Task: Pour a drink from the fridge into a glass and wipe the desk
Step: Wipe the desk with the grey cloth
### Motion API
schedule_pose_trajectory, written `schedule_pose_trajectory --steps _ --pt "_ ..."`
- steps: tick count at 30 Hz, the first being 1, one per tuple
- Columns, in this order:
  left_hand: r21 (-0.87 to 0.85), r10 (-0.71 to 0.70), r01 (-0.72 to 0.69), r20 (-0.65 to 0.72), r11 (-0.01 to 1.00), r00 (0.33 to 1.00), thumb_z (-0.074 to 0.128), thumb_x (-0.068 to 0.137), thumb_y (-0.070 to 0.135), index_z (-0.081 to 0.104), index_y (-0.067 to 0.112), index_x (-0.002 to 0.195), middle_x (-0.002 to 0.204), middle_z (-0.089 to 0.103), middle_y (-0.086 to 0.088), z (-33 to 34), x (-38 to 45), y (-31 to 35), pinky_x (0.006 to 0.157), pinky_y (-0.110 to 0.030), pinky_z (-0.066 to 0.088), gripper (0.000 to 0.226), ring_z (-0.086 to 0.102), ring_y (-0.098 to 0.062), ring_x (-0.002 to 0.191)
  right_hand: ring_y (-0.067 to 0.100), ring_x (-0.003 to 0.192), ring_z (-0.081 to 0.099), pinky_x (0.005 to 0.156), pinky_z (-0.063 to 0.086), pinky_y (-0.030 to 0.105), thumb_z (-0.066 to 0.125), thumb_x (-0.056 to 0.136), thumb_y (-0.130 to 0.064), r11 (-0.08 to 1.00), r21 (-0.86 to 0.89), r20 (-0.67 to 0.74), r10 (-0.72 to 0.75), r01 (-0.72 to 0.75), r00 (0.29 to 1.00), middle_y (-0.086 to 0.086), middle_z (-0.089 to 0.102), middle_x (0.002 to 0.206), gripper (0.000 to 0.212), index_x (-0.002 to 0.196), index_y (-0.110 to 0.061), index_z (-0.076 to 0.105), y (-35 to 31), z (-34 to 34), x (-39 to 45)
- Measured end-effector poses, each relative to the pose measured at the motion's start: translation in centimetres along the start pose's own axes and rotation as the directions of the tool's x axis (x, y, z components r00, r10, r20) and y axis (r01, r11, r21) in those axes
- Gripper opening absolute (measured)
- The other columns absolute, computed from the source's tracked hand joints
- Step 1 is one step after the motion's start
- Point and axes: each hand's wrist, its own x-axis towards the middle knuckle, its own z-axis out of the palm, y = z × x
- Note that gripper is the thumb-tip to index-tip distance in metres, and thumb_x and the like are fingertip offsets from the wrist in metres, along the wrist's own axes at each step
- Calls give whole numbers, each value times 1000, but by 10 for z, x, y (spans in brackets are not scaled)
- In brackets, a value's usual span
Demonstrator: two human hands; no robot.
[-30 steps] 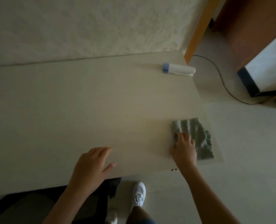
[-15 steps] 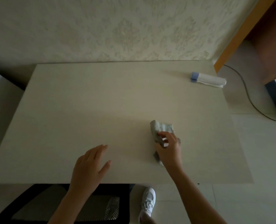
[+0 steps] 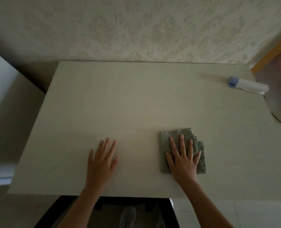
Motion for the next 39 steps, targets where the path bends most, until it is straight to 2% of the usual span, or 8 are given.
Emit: schedule_pose_trajectory --steps 4,8,14,17,23,28,32,39 --pt "-20 34 -34 12 999 999 22 94 50 30 30 145 155 26 1 15 2 -16 106 -52 27 56 23 -17 141 28 141 -16 110 -2 62 6 87 -64 1000 -11 -17 24 -24 1000 -3 -9 156 61 144 -43 -5 -44 12 0" --pt "-55 77 -78 -28 995 997 19 96 49 24 28 148 156 21 2 23 -2 -31 111 -43 16 56 16 -17 143 33 142 -7 109 -2 62 16 89 -63 992 -29 -3 -123 123 992 2 1 157 63 146 -39 4 -105 25 -4" --pt "-63 77 -80 -41 995 996 18 100 33 36 7 142 152 29 -7 30 -11 -51 108 -40 26 53 30 -24 139 36 142 3 108 3 61 21 91 -59 944 -48 22 -327 328 945 5 7 157 64 147 -30 13 -183 45 -19" --pt "-56 15 -18 -58 998 998 25 98 30 39 6 141 151 31 -8 34 -17 -56 108 -42 27 52 29 -23 140 33 143 4 108 6 61 21 93 -55 924 -72 32 -375 376 926 5 10 157 60 147 -28 14 -191 48 -22" --pt "-13 -2 2 -24 1000 1000 8 97 49 33 10 144 153 28 -9 35 -21 -57 109 -44 22 66 25 -24 141 28 143 11 110 16 59 23 95 -54 870 -92 71 -479 484 875 -1 16 156 56 146 -33 16 -154 38 -29" --pt "-107 -163 156 -57 982 985 21 94 48 33 12 145 153 29 -6 30 -21 -30 108 -48 24 63 27 -23 140 24 143 14 108 15 54 24 93 -57 925 -85 46 -369 371 928 -5 19 155 56 145 -36 20 -88 25 -26" --pt "-171 -294 278 -73 945 953 14 94 50 28 7 145 154 25 -13 35 -14 5 109 -53 22 68 23 -26 141 19 143 6 110 15 53 18 92 -60 974 -72 30 -215 216 976 -7 16 155 58 145 -38 14 -24 8 -14" --pt "-132 -293 276 -126 952 948 18 94 47 24 3 146 154 23 -15 44 -8 27 108 -52 23 68 22 -30 141 19 144 -3 113 7 53 8 87 -63 994 -30 -27 102 -103 994 -7 2 157 63 146 -40 6 86 -18 8"
